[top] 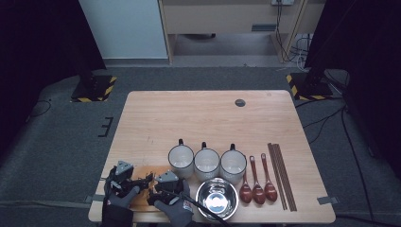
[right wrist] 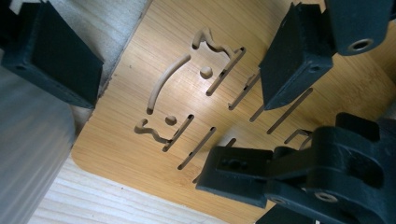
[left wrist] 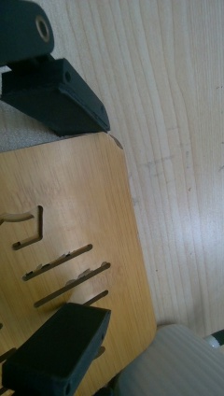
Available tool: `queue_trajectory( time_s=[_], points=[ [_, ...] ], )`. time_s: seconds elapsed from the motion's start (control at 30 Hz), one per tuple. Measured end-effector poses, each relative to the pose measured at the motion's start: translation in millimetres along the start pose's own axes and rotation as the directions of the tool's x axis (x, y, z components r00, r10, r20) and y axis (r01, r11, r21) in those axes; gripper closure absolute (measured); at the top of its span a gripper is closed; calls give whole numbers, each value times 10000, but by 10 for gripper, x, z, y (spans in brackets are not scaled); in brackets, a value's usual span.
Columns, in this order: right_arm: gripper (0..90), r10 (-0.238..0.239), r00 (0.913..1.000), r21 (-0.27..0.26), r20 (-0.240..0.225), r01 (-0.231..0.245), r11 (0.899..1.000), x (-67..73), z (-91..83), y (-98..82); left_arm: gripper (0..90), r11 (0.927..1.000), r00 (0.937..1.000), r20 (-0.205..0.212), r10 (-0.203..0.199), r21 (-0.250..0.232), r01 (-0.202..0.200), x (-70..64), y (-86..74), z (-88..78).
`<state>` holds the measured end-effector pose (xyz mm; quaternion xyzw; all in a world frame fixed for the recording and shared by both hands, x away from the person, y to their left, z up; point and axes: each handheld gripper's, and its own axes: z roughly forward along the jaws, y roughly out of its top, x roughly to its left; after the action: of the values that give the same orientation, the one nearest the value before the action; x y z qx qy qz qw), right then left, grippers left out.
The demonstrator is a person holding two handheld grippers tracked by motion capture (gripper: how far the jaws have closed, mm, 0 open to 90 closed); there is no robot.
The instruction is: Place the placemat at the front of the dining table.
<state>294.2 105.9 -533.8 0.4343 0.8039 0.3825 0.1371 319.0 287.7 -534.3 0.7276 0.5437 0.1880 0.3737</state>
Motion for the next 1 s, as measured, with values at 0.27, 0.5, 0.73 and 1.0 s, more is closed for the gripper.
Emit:
queue_trajectory(
  time_s=[0.27,0.5,0.73,1.0],
  points=[
    [121,119,9999,-214,-96,-121,9997,4,4,-34,47,9996,9994,-214,288,67,-286,-37,6,10],
    [127,147,9998,-215,-100,-149,9997,8,1,-36,1,9987,9994,-8,348,363,-347,-35,13,38],
    [131,134,9999,-237,-93,-136,9996,9,0,-38,5,9988,9995,67,319,362,-321,-28,13,38],
    [138,140,9999,-272,-58,-142,9995,9,-1,-40,9,9990,9995,53,297,345,-299,-30,14,37]
  ],
)
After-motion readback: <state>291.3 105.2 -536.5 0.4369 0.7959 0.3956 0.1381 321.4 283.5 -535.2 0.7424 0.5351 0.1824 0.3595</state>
